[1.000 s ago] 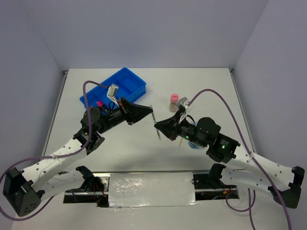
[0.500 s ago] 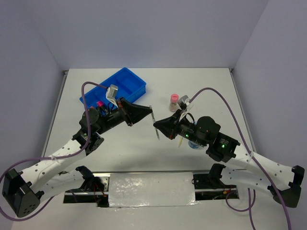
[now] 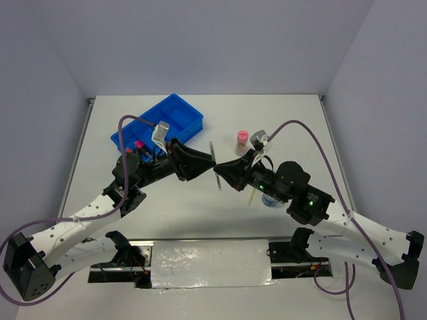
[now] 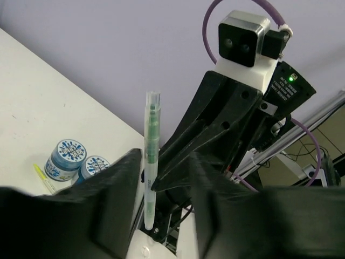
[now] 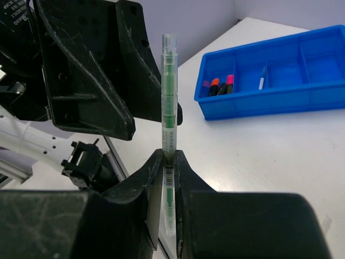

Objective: Sort the stationery into containers
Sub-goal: Close the pen cap on the pen.

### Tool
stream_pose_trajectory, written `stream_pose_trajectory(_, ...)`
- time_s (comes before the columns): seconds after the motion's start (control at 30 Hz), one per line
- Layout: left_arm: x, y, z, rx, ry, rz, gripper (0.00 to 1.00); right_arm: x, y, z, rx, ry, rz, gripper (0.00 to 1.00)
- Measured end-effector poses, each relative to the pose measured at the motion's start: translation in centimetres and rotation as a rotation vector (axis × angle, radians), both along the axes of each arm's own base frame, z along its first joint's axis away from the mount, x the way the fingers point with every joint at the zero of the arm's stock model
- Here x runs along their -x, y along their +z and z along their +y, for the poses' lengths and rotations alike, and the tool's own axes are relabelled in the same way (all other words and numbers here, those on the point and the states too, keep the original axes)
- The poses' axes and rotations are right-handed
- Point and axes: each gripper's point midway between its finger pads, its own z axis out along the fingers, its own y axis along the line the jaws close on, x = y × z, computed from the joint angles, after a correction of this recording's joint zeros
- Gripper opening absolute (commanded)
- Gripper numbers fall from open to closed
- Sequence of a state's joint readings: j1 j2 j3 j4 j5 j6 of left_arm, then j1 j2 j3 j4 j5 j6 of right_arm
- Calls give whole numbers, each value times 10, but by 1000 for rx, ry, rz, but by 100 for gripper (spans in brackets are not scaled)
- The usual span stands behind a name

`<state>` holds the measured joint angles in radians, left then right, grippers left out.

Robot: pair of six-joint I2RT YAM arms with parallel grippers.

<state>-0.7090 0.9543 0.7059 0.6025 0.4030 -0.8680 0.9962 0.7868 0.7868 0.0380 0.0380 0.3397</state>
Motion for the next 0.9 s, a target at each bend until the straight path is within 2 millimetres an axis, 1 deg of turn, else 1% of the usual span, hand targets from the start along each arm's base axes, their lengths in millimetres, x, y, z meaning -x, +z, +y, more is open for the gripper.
stream_pose_trajectory(0.07, 2, 0, -1, -2, -13, -1, 48, 0, 2, 0, -6, 3, -7, 0)
stream_pose_trajectory(0.17, 5, 0, -1, -5, -25, -5, 43, 2, 4, 2, -10, 19, -13, 0)
stream_pose_trajectory(0.3, 5, -3, -3, -12, -37, -3, 42, 8, 6, 7, -15, 61, -23, 0)
stream_pose_trajectory(0.33, 5, -4, -3, -15, -37, -1, 40, 9, 6, 8, -14, 71, -24, 0)
stream_pose_trajectory(0.37, 4, -5, -4, -16, -36, 0, 30, 11, 5, 9, -13, 81, -24, 0)
stream_pose_trajectory(0.43, 5, -5, -4, -19, -39, 1, 18, 12, 5, 11, -12, 93, -24, 0)
stream_pose_trajectory(0.47, 4, -6, -4, -21, -37, -1, 8, 12, 5, 11, -13, 94, -25, 0)
stream_pose_trajectory(0.5, 5, -5, -4, -20, -38, -3, 4, 12, 5, 11, -13, 94, -25, 0)
stream_pose_trajectory(0.53, 5, -5, -4, -20, -38, -4, 2, 12, 5, 11, -13, 96, -25, 3)
stream_pose_trajectory(0.57, 5, -5, -4, -20, -40, -6, 0, 13, 5, 11, -12, 97, -26, 12)
stream_pose_trajectory(0.6, 6, -5, -4, -20, -43, -8, 0, 13, 5, 11, -11, 101, -29, 36)
stream_pose_trajectory(0.63, 6, -5, -4, -21, -46, -12, 0, 14, 5, 12, -12, 108, -29, 43)
stream_pose_trajectory(0.7, 11, -3, -5, -19, -71, -28, 0, 19, 7, 14, -12, 141, -44, 51)
stream_pose_trajectory(0.8, 22, 5, -6, -4, -124, -87, 0, 26, 7, 19, -16, 191, -51, 52)
stream_pose_trajectory(0.83, 27, 8, -5, 1, -144, -110, 0, 28, 7, 20, -18, 202, -53, 49)
stream_pose_trajectory(0.9, 35, 14, -4, 11, -173, -147, 1, 31, 7, 22, -19, 220, -56, 36)
